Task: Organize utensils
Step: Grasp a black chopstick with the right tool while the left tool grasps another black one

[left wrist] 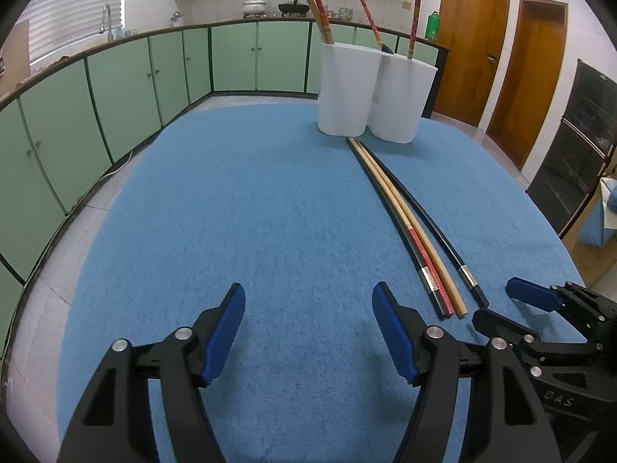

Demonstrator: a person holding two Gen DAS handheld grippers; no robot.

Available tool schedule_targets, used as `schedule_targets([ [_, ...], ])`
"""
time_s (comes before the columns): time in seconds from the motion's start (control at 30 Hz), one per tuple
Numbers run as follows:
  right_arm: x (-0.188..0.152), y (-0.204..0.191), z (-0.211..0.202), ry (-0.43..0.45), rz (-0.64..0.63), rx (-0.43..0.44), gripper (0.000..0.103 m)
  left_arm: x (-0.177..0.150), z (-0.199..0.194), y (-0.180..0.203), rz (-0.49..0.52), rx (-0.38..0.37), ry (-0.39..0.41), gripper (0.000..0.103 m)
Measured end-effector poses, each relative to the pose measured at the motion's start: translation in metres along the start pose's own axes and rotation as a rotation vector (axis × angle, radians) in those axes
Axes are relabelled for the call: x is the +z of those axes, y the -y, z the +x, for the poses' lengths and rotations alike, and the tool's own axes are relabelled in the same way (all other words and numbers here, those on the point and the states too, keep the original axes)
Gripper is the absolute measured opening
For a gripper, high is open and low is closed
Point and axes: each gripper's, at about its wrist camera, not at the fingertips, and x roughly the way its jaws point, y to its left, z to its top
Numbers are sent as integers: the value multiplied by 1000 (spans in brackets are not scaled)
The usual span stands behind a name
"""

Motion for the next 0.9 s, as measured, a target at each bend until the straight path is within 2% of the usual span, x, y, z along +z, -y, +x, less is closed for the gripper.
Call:
schedule_targets([
  [0.2, 1, -3, 1, -1, -7, -29, 43, -1, 2, 4, -2, -2, -6, 67],
  [0.37, 1, -7, 2, 2, -30, -28, 23, -2, 4, 10, 5, -10, -10, 68],
  [0.43, 1, -8, 3, 0, -35, -15, 7, -1, 5, 14, 11, -16, -13, 68],
  [0.53, 1, -2, 1, 2, -8, -1, 6, -1, 6, 19, 16, -29, -18, 68],
  [0.73, -1, 19, -6, 12, 43, -37, 6, 1, 7, 34, 26, -78, -27, 68],
  [0.9, -2, 30, -7, 13, 63, -35, 6, 2, 11, 51, 55, -95, -39, 68],
])
